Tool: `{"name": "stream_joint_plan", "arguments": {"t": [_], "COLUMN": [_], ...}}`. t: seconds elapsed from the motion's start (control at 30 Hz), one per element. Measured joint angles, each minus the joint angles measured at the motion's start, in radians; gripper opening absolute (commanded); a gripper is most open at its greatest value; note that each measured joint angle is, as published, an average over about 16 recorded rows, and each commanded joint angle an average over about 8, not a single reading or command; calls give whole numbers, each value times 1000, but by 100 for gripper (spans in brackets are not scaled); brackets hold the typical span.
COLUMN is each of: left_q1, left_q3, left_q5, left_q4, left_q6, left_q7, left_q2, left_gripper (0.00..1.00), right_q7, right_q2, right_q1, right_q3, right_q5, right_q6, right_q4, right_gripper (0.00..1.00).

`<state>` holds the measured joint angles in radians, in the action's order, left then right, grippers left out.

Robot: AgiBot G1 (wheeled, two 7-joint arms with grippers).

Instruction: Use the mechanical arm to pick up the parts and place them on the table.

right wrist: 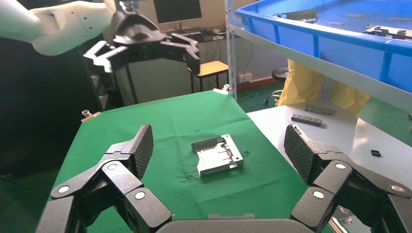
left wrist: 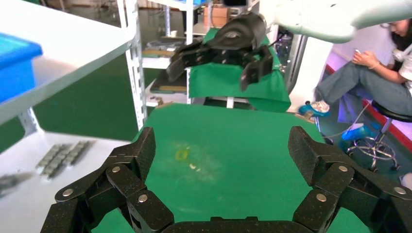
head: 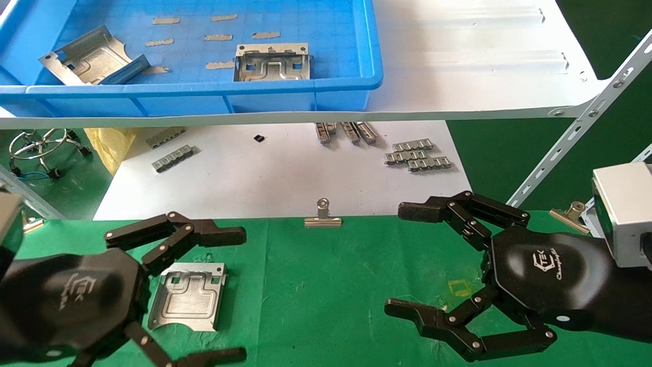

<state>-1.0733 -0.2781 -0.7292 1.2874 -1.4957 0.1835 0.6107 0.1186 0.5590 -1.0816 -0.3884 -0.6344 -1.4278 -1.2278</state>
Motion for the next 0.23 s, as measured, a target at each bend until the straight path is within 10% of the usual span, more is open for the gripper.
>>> {"name": "stream_joint_plan", "arguments": {"t": [0.23], "left_q1": [13], "left_q3": [16], "left_q5": [7], "left_q4": [37], "left_q6": [3], "left_q7": [24], "left_q2": [-6], "left_gripper": [100], "right_q7": [0], "right_q2": [0], "right_q1": [0], "right_q3": [0], "right_q5": [0], "right_q6": [0], "right_q4": [0], "right_gripper": [100]}}
